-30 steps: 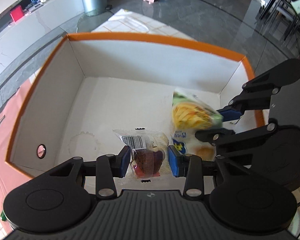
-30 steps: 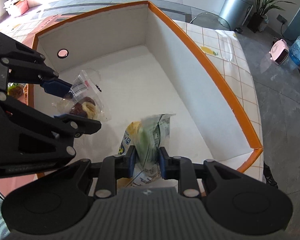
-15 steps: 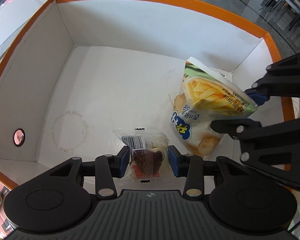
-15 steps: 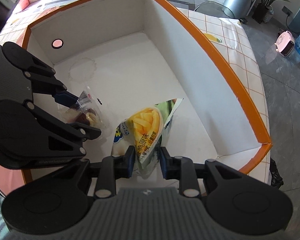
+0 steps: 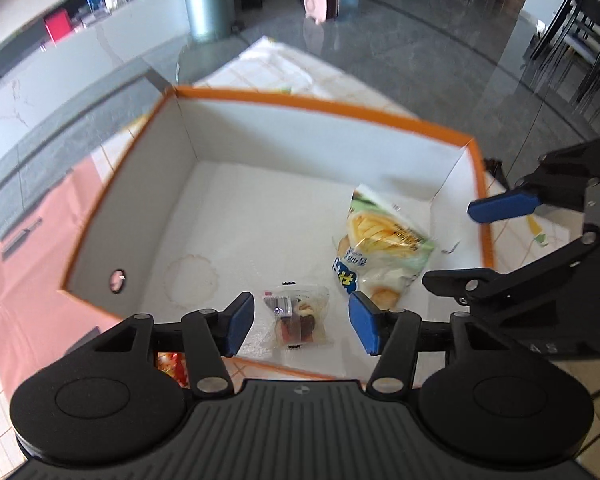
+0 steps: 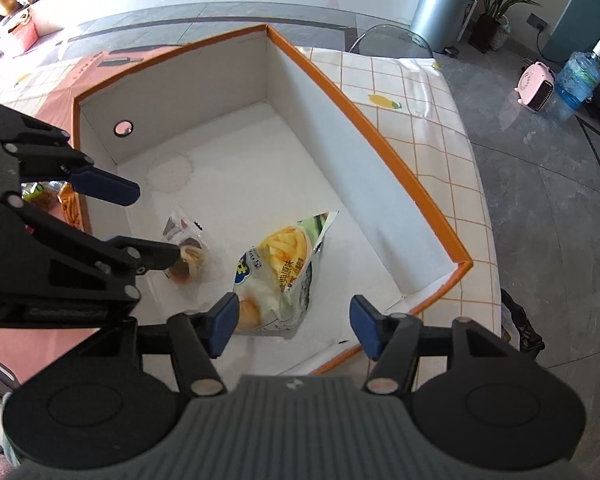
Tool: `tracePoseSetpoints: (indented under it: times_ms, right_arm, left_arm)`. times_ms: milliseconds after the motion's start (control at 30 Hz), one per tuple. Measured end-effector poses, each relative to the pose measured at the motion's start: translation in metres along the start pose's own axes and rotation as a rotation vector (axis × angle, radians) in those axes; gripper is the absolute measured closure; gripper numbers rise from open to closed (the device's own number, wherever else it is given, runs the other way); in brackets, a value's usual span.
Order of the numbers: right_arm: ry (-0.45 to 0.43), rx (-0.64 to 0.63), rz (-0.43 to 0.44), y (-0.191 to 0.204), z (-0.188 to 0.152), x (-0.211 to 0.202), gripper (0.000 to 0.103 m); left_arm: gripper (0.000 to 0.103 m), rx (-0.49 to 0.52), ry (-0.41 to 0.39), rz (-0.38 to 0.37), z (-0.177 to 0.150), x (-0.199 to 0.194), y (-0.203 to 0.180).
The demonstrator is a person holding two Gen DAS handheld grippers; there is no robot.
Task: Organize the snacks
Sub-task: 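Withdraw both tools from the box back toward the snacks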
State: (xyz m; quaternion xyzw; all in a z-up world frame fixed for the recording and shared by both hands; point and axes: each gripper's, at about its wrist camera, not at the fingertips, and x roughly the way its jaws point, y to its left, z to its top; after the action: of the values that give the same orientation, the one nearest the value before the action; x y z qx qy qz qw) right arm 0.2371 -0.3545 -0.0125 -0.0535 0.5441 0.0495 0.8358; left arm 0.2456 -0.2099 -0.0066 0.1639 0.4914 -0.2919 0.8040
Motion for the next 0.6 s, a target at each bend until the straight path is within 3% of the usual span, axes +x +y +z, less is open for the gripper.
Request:
tracePoseSetpoints:
  times_ms: [167,367,600]
  right_arm:
    - [-0.107,0.043,0.011,0.019,-0.014,-0.050,0.044]
    - [-0.249,0.054,0.077,0.067,-0.040,-0.098,0.039]
    - [-0.361,0.067,0.163,0.137,-0.085,-0.096,0.033]
  left_arm:
    - [0.038,-0.028,-0.130,0.041,-0.024,-0.066,0.002]
    - [0.037,-0.089,-0.222,0.075,-0.074,-0.120,0.014]
    - [0.037,-0.189,-0.275,0.217,-0.140,-0.146,0.034]
